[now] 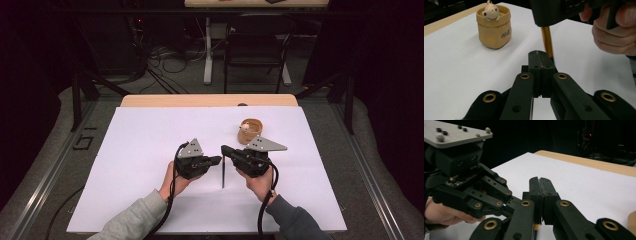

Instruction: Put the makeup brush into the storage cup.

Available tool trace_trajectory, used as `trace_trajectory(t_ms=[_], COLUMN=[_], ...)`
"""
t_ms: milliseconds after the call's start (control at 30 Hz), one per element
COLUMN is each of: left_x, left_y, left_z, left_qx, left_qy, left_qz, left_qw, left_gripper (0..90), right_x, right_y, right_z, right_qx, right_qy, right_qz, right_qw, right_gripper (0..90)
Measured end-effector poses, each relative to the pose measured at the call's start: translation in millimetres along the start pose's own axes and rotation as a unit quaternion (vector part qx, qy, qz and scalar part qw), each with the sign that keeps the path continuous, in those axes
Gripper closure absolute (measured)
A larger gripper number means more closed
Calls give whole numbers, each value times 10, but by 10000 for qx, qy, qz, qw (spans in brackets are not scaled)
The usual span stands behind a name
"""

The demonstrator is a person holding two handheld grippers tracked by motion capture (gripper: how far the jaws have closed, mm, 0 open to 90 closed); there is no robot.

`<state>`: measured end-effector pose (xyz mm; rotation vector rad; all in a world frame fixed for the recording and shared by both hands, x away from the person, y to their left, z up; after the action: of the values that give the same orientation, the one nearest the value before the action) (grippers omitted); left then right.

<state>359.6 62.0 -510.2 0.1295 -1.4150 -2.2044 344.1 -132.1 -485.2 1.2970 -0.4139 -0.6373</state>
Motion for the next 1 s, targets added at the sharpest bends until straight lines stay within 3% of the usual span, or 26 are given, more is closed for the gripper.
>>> trace_trajectory(t_ms=[67, 233, 567, 800, 1000], left_x=[-3, -34, -136, -220, -276], left_y=[2, 7, -38, -118, -201], left_z=[14, 53, 160, 264, 404], left_qx=[18, 13, -120, -274, -252], left_qy=[-6, -14, 240, 327, 496], left_qz=[17, 30, 272, 381, 482], left_qw=[10000, 10000, 9993, 9984, 9973], left_gripper=[876, 784, 332, 161, 136], right_x=[-9, 8, 41, 52, 64], right_y=[18, 35, 94, 106, 117], right_z=[17, 39, 108, 122, 136], right_qx=[-9, 55, 155, 143, 125], right_qy=[-88, -124, -215, -252, -274], right_qz=[142, 164, 266, 345, 390], right_qw=[9999, 9998, 9993, 9990, 9988], right_gripper=[896, 896, 896, 896, 895])
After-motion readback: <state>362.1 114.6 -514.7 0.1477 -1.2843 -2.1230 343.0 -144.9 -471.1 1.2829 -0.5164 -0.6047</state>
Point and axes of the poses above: each handheld gripper's, and its own axes: z roughly backward along the jaws, y roughly out of its top, x roughly to its right, the point moved 2 cm from there along -z, roughly forward along the jaws, and after that the axes turned 7 degrees about z, right-handed, at the moved point
